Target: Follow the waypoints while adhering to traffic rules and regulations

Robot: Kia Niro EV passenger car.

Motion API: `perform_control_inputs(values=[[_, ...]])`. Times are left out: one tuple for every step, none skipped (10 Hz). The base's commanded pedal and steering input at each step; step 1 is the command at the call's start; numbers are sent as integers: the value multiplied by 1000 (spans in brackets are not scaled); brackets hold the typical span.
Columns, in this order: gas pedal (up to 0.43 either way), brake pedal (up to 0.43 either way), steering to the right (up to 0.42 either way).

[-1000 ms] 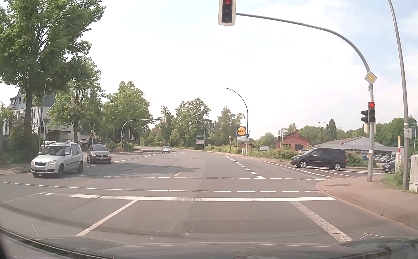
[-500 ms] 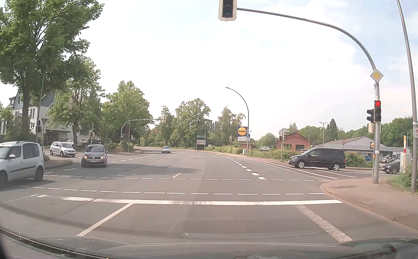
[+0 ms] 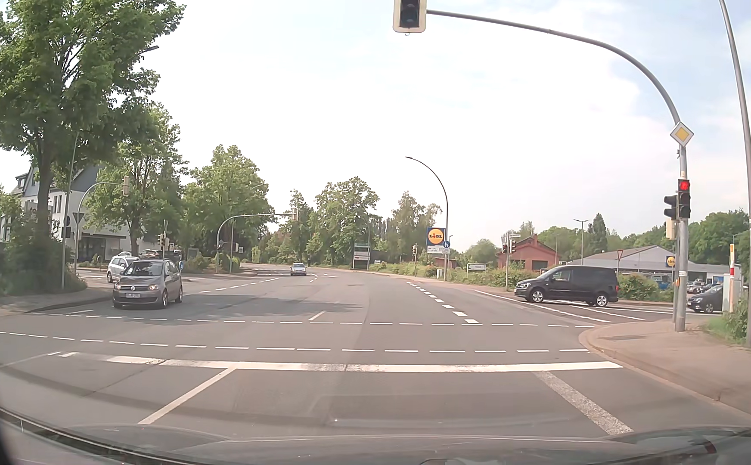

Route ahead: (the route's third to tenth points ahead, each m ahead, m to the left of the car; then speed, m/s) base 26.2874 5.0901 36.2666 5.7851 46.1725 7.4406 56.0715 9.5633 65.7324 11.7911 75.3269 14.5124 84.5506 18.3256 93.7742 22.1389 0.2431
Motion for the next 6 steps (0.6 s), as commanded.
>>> perform_control_inputs(values=[[0,0,-16],[0,0,-16],[0,0,-16],[0,0,-17],[0,0,-17],[0,0,-17]])
